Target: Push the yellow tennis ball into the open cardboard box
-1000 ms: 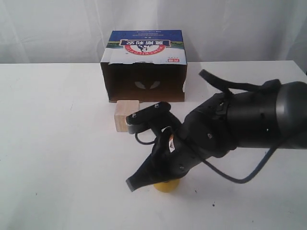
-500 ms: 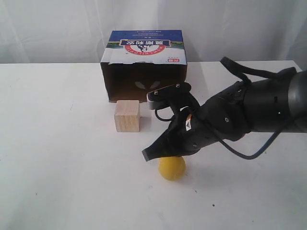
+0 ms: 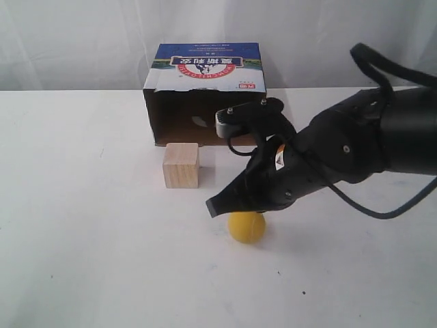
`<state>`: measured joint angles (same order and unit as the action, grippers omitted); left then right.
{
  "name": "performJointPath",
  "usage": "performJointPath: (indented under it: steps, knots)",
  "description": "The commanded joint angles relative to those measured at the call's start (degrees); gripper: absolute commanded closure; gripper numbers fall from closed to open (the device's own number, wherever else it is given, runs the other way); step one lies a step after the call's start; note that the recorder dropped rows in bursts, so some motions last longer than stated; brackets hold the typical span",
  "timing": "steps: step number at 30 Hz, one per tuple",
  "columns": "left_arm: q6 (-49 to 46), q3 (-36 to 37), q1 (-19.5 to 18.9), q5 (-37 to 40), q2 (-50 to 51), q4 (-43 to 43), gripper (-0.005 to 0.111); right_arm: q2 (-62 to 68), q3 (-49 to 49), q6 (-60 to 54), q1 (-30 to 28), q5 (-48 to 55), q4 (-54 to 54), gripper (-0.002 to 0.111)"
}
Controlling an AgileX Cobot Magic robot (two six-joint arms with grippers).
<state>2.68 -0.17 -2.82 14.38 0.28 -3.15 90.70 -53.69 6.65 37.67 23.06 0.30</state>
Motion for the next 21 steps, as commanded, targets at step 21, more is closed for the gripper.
performJointPath:
  steps: [21]
  knots:
    - [0.0, 0.2, 0.2, -0.1, -0.3, 0.2, 0.107, 13.9, 0.8, 1.3, -3.0, -18.5, -1.7, 0.108]
